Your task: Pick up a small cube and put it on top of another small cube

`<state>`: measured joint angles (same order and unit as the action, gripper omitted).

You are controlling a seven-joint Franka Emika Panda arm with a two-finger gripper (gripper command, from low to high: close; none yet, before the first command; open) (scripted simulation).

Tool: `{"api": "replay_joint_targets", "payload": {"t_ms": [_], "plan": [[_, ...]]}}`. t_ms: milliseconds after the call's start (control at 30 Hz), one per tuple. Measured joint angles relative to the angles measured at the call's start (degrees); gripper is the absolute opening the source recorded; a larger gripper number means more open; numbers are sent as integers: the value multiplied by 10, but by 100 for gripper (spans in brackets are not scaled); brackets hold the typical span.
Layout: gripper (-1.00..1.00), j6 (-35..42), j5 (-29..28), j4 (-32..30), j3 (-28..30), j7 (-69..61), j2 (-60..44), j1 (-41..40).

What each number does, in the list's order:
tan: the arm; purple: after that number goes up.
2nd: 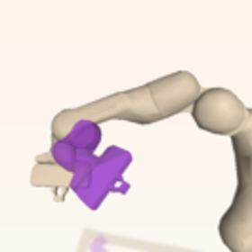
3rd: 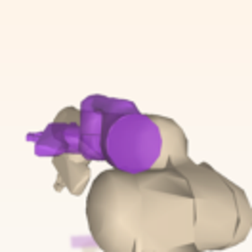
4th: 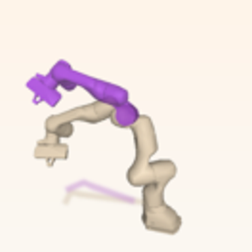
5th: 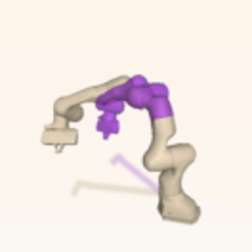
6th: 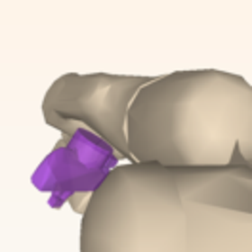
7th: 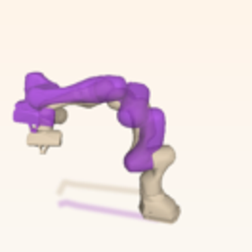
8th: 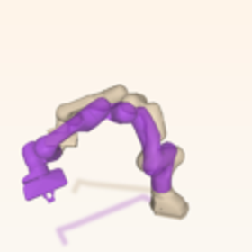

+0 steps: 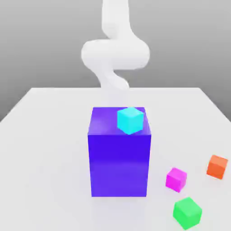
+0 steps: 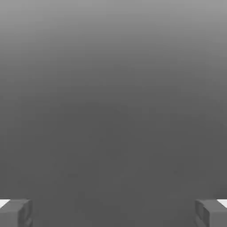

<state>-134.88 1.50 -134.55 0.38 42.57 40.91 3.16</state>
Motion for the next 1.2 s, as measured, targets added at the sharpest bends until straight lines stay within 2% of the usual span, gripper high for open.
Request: {"api": "replay_joint_targets", "payload": {"t_ms": [233,467,600,700,900,933,1200], "plan": [[0,-94,42,-83,-4,-98,-153,90],[0,-185,59,-163,-37,-174,-299,156],[0,-239,33,-210,-62,-192,-381,187],[0,-280,-19,-239,-65,-180,-442,202],[0,-378,-64,-224,-24,-152,-566,236],[-100,-391,-66,-221,-21,-150,-582,240],[-100,-381,-67,-224,-23,-150,-570,238]]}}
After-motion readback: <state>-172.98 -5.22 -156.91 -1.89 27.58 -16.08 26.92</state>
